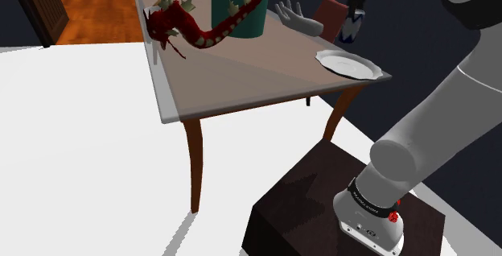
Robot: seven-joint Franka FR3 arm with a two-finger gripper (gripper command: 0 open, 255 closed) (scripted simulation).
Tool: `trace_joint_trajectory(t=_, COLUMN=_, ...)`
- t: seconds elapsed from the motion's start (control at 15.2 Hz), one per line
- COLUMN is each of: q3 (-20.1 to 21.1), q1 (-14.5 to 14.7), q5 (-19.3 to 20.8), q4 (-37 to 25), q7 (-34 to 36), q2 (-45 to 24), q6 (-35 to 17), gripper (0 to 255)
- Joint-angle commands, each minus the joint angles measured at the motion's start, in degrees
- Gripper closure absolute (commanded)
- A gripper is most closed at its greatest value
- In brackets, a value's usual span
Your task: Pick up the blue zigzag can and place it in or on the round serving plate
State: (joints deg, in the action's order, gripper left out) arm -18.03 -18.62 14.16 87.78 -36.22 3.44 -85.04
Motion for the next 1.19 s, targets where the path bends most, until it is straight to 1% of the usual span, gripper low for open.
trace_joint_trajectory(t=0.0, q3=-1.4, q1=-1.2, q5=0.5, q4=1.3, q7=-2.6, q2=1.3, q6=-0.6, gripper=255)
trace_joint_trajectory(t=0.13, q3=-2.7, q1=-2.4, q5=0.9, q4=1.9, q7=-5.1, q2=2.3, q6=-0.9, gripper=255)
trace_joint_trajectory(t=1.12, q3=-2.8, q1=-2.5, q5=2.1, q4=16.8, q7=-1.9, q2=5.5, q6=-12.5, gripper=255)
